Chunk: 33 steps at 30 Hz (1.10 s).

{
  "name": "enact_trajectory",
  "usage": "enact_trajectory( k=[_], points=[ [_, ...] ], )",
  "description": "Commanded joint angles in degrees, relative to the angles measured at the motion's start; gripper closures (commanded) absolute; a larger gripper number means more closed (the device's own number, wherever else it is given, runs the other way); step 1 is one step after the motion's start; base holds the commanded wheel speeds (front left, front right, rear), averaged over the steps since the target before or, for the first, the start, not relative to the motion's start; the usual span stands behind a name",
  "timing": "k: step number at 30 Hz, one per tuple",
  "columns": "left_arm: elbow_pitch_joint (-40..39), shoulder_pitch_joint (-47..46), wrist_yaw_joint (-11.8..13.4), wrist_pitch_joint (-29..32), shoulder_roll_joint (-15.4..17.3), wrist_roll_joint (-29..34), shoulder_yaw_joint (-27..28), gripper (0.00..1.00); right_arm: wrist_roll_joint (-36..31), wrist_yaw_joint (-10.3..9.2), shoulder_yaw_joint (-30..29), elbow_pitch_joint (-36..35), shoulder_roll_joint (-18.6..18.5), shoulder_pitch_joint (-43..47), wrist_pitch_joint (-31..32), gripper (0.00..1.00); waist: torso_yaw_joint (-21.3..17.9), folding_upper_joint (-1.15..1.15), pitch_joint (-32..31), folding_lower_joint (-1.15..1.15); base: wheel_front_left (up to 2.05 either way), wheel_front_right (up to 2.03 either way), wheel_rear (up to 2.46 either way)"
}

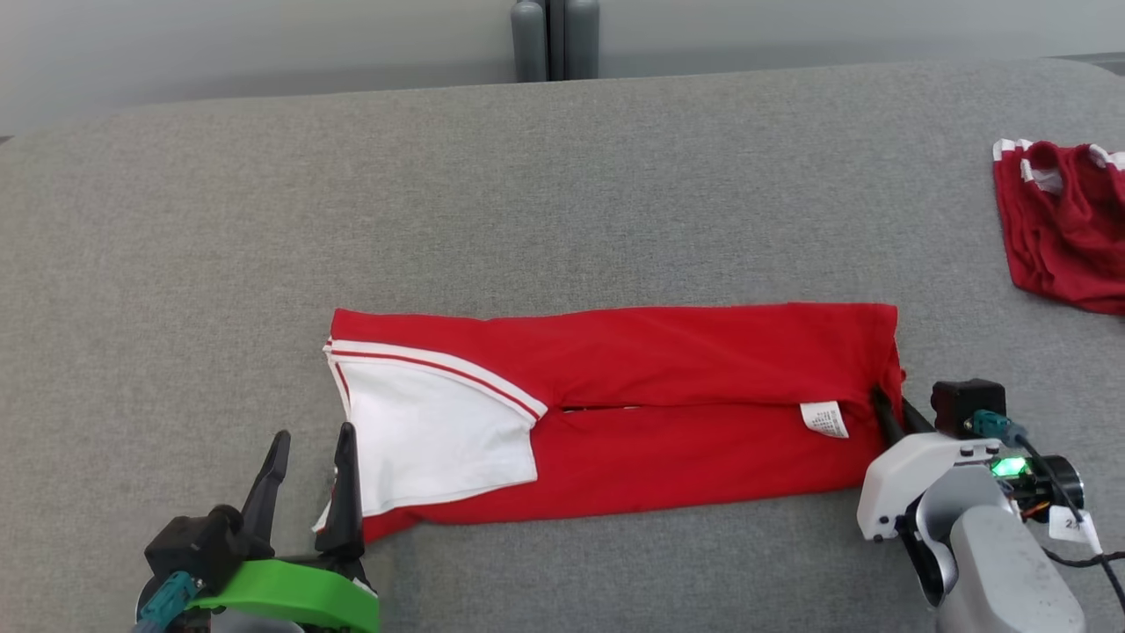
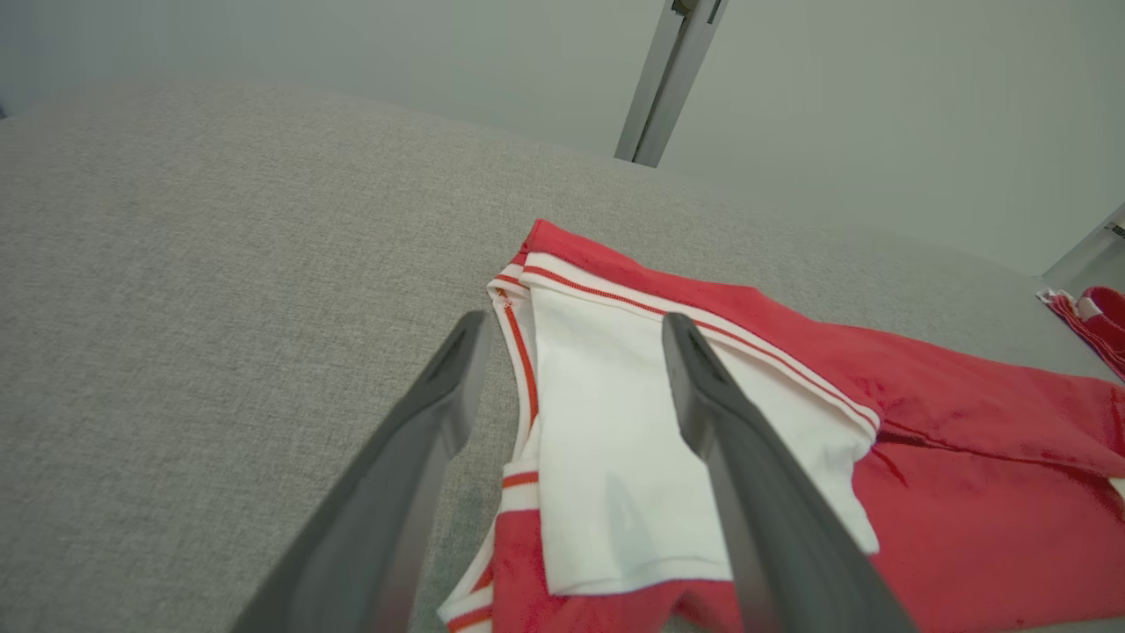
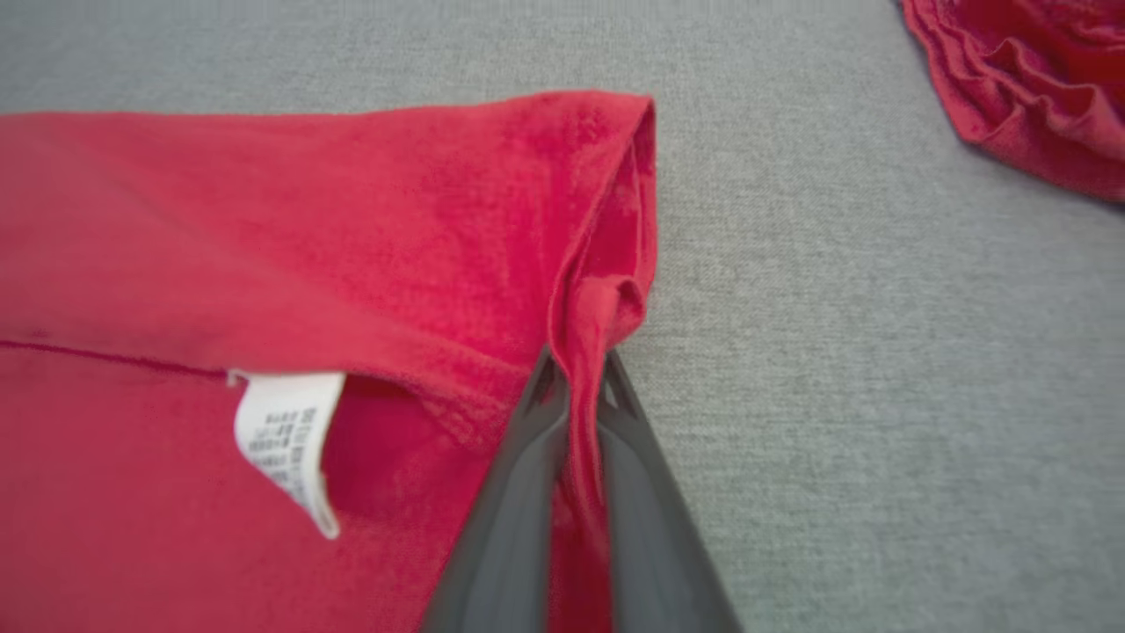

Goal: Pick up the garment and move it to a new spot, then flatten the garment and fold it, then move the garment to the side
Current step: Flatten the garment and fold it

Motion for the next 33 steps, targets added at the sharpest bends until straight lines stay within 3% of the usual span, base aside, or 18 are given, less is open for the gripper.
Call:
enact_trajectory(
  k=[1, 11, 16, 25, 33],
  points=[
    [0.0, -1.1, -0.3, -0.2, -0.1, 0.5, 0.4, 0.00, 0.0, -0.12, -1.1, 0.1, -0.6, -1.0, -0.3, 1.00, -0.9, 0.00, -0.3, 0.00, 0.00, 0.00, 0.00],
    [1.2, -2.0, -1.7, -0.2, -2.1, 3.3, 0.8, 0.00, 1.7, -0.11, -11.6, -6.8, -5.6, 0.3, 3.1, 1.00, -3.1, 0.00, -1.6, 0.00, 0.00, 0.00, 0.00],
    [1.7, -1.7, -2.2, -0.2, -3.0, 4.0, 1.4, 0.00, 3.6, -0.10, -12.1, -12.0, -4.7, 2.2, 5.4, 1.00, -3.9, 0.00, -2.1, 0.00, 0.00, 0.00, 0.00],
    [3.1, -2.7, -3.2, -0.2, -3.2, 5.2, 1.7, 0.00, 9.7, -0.10, -1.8, -23.1, -1.4, 4.6, 9.5, 1.00, -3.7, 0.00, -2.3, 0.00, 0.00, 0.00, 0.00],
    [3.9, -3.5, -3.8, -0.2, -3.6, 5.7, 2.2, 0.00, 17.3, -0.10, 13.4, -28.9, -0.4, 3.9, 12.1, 1.00, -2.2, 0.00, -2.5, 0.00, 0.00, 0.00, 0.00]
  ],
)
